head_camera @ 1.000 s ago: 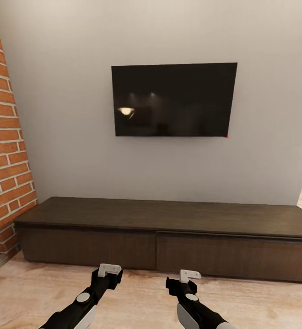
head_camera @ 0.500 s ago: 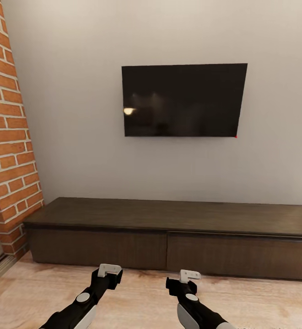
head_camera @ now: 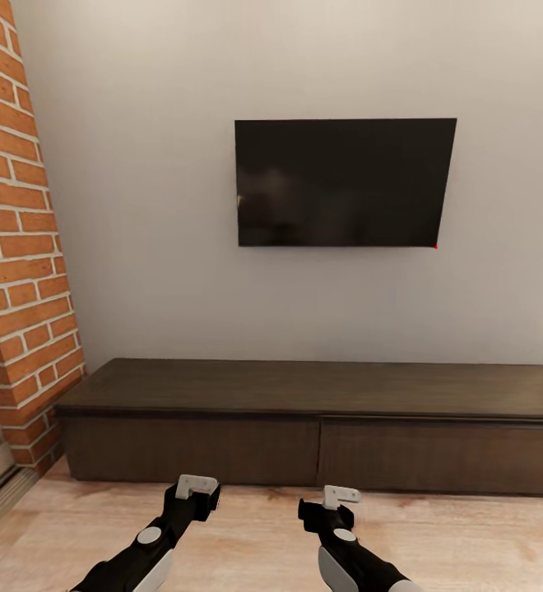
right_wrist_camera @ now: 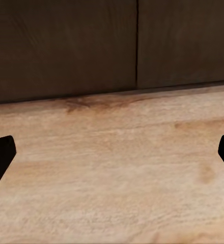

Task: Place each of the two pumpkins and all three candles from the living room inside a cabinet in the living room (use any cabinet), then make sure every cabinet is closed, and position the cauldron so it is next to a table in the living room.

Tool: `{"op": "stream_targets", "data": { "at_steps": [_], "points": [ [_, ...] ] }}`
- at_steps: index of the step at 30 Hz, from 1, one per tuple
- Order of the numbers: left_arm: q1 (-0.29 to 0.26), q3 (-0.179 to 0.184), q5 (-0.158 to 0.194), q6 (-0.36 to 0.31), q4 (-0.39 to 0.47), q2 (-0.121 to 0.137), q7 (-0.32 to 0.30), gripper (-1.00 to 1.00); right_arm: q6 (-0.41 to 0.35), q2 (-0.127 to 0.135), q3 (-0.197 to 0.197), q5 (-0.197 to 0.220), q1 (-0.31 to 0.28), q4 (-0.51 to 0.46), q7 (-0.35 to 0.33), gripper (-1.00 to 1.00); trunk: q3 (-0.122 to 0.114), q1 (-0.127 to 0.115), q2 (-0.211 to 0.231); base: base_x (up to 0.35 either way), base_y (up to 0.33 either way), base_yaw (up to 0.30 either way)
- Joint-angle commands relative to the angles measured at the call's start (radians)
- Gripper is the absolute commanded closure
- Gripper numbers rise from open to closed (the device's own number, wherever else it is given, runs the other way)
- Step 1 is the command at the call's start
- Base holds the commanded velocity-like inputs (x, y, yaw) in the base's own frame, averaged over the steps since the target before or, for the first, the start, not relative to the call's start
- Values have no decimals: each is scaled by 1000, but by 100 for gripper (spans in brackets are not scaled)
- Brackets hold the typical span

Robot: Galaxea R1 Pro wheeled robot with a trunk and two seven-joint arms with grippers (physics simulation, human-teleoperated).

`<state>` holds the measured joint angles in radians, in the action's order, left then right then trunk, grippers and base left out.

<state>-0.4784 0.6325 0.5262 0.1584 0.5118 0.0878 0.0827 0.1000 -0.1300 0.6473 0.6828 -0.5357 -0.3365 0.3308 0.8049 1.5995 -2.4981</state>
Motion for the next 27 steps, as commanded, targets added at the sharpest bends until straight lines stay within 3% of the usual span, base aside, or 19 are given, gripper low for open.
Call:
{"op": "stream_targets", "data": {
  "at_steps": [1, 17, 27],
  "points": [
    [-1, 8, 6, 4, 1, 1, 8, -100, 6, 0, 8, 11, -1, 1, 5, -100, 1, 0, -1, 0, 300, -4],
    [-1, 3, 8, 4, 7, 4, 6, -100, 9, 1, 7, 11, -1, 0, 5, -100, 1, 0, -1, 18, 284, -1],
    [-1, 2, 8, 2, 13, 9, 3, -100, 9, 2, 4, 12, -1, 0, 5, -100, 1, 0, -1, 261, 56, 0]
  ]
}}
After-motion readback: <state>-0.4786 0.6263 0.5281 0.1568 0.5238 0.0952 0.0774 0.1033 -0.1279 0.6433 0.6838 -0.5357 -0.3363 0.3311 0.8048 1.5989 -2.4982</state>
